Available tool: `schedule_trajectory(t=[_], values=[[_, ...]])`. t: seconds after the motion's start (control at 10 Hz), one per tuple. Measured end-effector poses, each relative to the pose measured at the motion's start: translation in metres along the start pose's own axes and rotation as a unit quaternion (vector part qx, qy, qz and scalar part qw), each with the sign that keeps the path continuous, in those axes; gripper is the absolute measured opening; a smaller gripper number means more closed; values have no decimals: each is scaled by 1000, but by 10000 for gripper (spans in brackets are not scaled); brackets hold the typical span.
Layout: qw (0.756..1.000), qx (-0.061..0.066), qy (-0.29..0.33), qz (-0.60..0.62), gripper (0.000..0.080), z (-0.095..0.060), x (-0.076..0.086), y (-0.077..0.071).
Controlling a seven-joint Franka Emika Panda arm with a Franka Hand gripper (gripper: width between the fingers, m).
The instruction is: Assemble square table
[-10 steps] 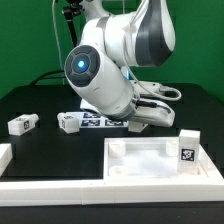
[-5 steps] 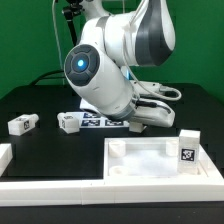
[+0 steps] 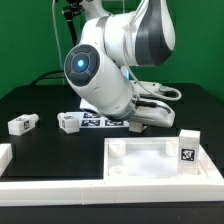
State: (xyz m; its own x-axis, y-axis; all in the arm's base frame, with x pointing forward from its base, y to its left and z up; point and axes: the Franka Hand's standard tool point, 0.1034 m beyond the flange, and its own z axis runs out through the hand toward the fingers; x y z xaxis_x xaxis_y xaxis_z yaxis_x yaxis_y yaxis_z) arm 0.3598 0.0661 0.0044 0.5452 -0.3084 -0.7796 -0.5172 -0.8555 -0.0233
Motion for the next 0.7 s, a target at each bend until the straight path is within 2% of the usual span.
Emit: schedule_trajectory(t=[0.1, 0.2, 0.3, 0.4, 0.5, 0.6, 0.7], values=[[1000, -3, -1, -2, 288, -5, -2, 2], [1000, -20, 2, -18, 288, -35, -12, 5], [999, -16, 25, -28, 288, -63, -20, 4], [998, -21, 52, -41, 289, -89, -28, 5], [997, -14, 59, -44, 289, -103, -34, 7], [997, -8, 72, -40, 289, -111, -38, 8], [993, -5, 110, -45, 290, -113, -33, 5]])
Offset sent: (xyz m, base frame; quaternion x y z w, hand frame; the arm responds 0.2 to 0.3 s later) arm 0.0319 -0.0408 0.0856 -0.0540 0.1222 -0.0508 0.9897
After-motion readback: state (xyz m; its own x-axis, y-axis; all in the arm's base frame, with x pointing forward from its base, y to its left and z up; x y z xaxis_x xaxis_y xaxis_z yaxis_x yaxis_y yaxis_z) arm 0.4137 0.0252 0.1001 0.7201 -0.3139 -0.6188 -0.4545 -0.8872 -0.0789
